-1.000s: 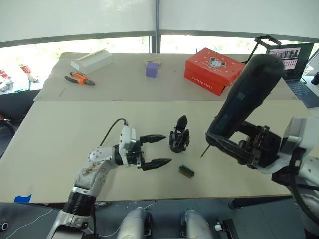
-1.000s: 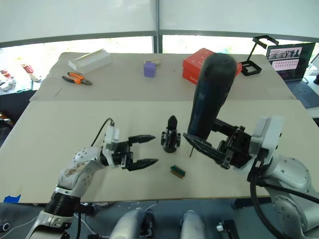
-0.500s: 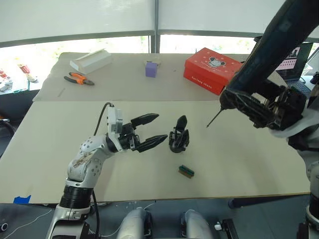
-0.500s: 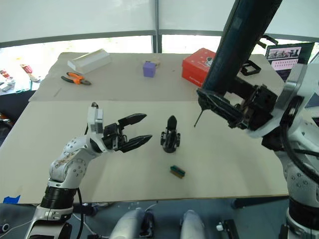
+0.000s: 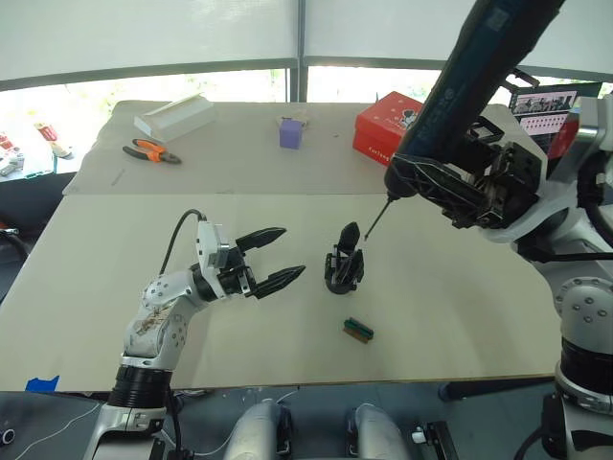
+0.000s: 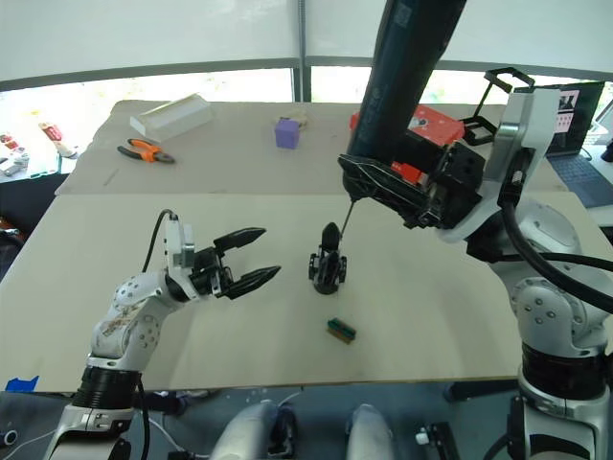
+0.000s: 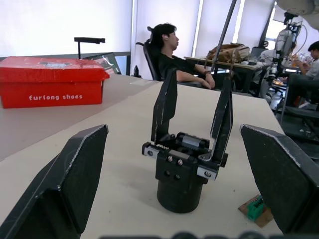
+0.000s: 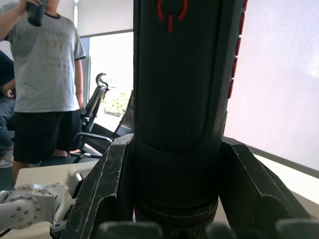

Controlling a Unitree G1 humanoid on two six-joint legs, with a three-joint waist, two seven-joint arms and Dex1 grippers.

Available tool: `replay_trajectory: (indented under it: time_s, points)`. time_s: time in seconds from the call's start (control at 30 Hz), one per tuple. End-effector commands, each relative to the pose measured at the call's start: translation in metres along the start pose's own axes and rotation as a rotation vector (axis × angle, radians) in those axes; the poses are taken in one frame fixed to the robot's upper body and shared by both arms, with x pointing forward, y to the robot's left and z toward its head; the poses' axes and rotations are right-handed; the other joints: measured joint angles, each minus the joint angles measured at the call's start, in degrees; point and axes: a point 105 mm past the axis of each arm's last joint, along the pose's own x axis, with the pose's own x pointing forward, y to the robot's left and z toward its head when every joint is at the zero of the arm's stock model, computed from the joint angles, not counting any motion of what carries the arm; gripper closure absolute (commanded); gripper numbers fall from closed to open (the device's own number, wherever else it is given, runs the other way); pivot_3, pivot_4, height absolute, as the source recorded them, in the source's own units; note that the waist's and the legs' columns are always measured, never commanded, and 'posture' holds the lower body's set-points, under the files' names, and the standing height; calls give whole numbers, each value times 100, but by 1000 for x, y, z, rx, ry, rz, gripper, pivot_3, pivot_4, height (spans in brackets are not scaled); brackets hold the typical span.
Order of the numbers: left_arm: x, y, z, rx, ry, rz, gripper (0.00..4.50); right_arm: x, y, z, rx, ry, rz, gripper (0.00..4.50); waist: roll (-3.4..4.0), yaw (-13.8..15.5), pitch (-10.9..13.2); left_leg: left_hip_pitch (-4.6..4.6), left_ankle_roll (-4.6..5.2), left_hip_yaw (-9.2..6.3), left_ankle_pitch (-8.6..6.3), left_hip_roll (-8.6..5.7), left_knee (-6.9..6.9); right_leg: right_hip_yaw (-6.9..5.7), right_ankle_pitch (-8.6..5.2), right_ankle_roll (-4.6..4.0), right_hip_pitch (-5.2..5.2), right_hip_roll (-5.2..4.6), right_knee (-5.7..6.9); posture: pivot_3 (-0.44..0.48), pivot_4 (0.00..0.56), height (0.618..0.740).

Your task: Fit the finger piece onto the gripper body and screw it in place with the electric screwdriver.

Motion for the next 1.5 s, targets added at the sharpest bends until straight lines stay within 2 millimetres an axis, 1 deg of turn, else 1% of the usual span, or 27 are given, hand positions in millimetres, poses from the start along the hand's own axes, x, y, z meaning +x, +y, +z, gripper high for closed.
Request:
replay_trajectory:
  time_s: [0.03,0.17,0.33,0.5,0.77,0.9,1.17,1.5]
  points:
    - [-1,-3,-5,33,9,-8,0,8,-1,7,-56,-30,8,2585,0,-2,0,0,0,1,0,0,0,0,0,0,0,0,-1,0,150,740]
    - [4,-6,-11,28,15,-14,0,13,2,1,-46,-35,25,2585,0,4,0,-4,0,1,0,-1,0,-1,0,0,-5,-1,0,0,150,740]
    - [13,-14,-17,31,26,-44,0,19,5,-10,-25,-19,41,2585,0,-6,0,-6,-1,2,0,0,-1,-1,0,0,-9,-1,2,0,150,740]
    - [18,-17,-22,38,47,-58,0,19,9,-22,-6,6,60,2585,0,-3,0,-6,0,3,0,0,-1,-1,0,0,-9,-1,1,0,150,740]
    - [25,-18,-23,48,73,-53,0,18,10,-38,38,40,72,2585,0,-3,0,-9,0,4,0,0,-1,0,1,0,-16,-1,4,0,150,740]
    - [28,-22,-25,47,84,-70,0,16,10,-46,73,73,76,2585,0,-7,0,-11,0,4,0,0,-2,0,0,0,-18,-1,4,0,150,740]
    - [27,-25,-28,35,99,-76,0,12,10,-53,81,102,66,2585,0,-4,0,-11,0,4,0,0,-2,1,1,0,-20,-1,4,0,150,740]
    - [27,-26,-33,27,121,-86,0,12,11,-54,79,96,60,2585,0,-6,0,-12,-1,4,0,0,-2,2,1,0,-22,-2,4,0,150,740]
